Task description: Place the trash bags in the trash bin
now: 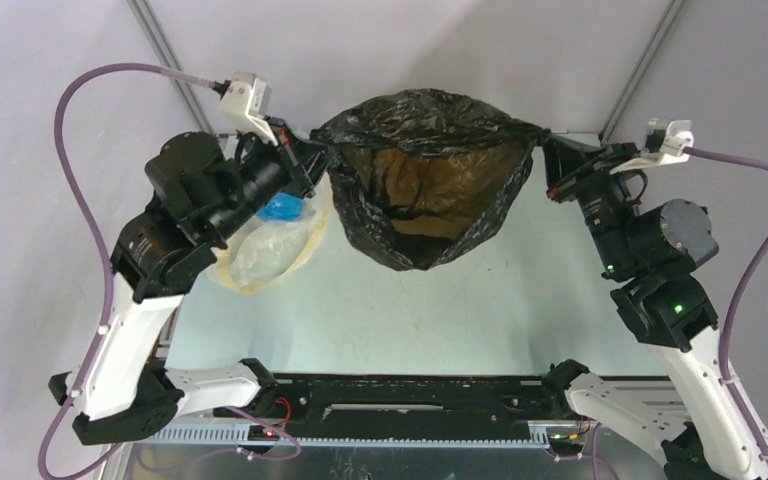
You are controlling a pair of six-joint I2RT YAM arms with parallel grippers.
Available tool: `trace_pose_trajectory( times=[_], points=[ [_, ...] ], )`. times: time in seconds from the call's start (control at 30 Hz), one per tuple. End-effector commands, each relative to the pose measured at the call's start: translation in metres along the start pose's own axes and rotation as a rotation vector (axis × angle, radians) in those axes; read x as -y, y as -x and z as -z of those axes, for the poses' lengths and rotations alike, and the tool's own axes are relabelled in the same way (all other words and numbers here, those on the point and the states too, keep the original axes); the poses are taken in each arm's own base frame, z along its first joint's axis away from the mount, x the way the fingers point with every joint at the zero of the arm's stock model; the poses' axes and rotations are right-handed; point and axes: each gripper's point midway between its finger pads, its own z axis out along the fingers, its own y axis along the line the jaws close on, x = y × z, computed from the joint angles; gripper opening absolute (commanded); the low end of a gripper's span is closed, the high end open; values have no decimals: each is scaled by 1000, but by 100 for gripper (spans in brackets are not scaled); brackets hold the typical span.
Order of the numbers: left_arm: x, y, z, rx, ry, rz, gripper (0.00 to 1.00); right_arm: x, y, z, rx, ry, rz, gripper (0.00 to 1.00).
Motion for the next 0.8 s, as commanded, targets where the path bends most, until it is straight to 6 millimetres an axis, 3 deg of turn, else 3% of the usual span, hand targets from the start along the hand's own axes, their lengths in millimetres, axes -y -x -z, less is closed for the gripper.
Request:
trace_pose_trajectory(
  times=[0.0,0.23,0.4,0.63,0.77],
  points=[
    [12,62,-1,213,-42,-21,0,7,61,-8,203,-59,-2,0],
    [10,117,-15,409,-27,-16,0,20,105,-22,336,-120,24,0],
    [7,136,-40,441,-39,-7,0,31,114,-44,356,-148,38,0],
    [-14,128,-94,399,-40,34,0,47,106,-66,346,-166,29,0],
    [-26,112,-122,339,-68,66,0,60,91,-75,310,-180,19,0]
  ],
)
